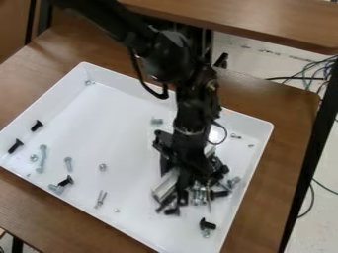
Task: Sweep into pile
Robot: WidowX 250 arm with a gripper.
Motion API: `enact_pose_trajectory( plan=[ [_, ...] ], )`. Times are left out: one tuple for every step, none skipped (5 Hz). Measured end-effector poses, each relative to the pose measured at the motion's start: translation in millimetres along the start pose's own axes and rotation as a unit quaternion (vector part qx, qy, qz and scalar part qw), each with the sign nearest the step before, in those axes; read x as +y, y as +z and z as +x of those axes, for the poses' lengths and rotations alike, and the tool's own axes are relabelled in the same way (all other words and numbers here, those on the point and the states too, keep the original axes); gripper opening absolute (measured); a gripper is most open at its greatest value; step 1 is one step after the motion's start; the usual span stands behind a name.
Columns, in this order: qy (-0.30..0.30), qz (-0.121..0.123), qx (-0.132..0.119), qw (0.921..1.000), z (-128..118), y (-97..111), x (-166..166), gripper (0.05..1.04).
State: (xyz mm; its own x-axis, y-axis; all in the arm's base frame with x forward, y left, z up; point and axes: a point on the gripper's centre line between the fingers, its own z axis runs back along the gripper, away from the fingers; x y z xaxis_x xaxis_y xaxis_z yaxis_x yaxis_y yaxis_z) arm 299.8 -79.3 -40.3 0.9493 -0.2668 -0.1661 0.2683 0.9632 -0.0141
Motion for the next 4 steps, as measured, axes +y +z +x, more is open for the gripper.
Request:
enact_pose_trajectory(
  plan=[
    [0.084, 0.026, -0.016, 0.9960, -4, 19, 49, 0.372],
    [0.140, 0.064, -0.009, 0.9880, -15, 30, 94, 0.372],
    [0.116, 0.110, -0.008, 0.9871, -7, 38, 140, 0.372],
    [0.028, 0.145, 0.046, 0.9880, -7, 6, 184, 0.372]
  ],
)
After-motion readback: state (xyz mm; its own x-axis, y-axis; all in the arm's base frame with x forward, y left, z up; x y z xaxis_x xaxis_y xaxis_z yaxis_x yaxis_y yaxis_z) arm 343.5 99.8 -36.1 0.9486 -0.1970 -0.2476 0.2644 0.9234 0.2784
